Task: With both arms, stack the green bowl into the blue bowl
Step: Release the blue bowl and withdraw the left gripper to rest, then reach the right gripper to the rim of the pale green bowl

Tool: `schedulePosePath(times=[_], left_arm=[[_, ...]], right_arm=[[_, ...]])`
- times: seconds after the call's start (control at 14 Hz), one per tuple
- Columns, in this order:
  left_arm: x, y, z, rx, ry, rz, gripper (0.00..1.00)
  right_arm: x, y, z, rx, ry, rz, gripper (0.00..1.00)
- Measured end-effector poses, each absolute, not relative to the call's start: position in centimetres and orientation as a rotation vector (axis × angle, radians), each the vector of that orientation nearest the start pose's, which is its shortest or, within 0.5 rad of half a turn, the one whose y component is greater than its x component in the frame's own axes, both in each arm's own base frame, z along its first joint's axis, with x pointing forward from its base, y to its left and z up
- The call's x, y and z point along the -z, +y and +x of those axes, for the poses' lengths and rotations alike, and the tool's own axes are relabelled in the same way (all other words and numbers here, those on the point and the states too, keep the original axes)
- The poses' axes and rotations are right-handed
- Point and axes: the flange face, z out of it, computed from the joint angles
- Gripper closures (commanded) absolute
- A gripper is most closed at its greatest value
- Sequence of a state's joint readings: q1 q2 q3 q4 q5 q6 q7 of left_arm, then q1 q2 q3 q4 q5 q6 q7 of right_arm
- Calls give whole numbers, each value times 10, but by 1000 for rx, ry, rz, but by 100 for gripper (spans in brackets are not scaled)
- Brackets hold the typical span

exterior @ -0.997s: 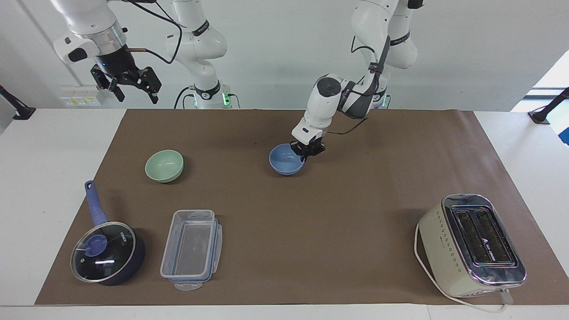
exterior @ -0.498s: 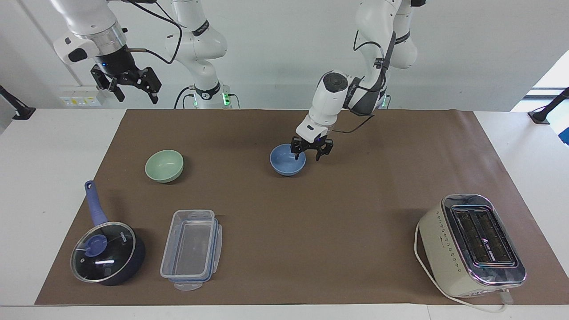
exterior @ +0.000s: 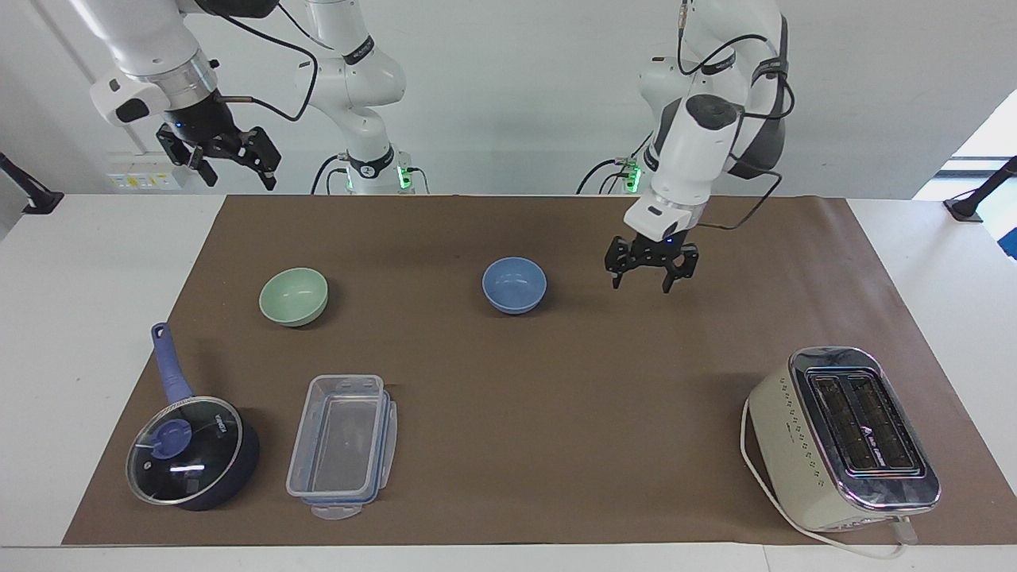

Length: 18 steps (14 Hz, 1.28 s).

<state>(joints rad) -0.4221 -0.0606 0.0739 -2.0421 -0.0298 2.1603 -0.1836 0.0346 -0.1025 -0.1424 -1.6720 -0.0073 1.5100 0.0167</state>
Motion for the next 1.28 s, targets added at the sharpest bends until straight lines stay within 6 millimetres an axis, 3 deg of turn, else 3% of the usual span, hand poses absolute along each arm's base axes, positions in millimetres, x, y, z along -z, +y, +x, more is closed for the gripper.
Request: schedulePosePath(times=[0.28, 0.5, 0.64, 0.78, 1.07, 1.28], left_arm=[[-594, -102, 539, 227, 342, -3158, 0], [-643, -61, 538, 172, 334, -3151, 0], [-665, -52, 539, 123, 331, -3149, 0], [-675, -53, 545, 91, 338, -3147, 0], [-674, -53, 545, 23, 343, -3146, 0], [-670, -51, 536, -22, 342, -3148, 0]], right_arm=[[-557, -88, 512, -136, 147, -3117, 0], [-504, -104, 509, -108, 78, -3119, 0], [-467, -112, 505, -57, 37, -3125, 0], [-425, -120, 499, 16, -28, -3136, 0], [-347, -121, 484, 91, -104, -3154, 0], [-321, -125, 478, 90, -122, -3158, 0]])
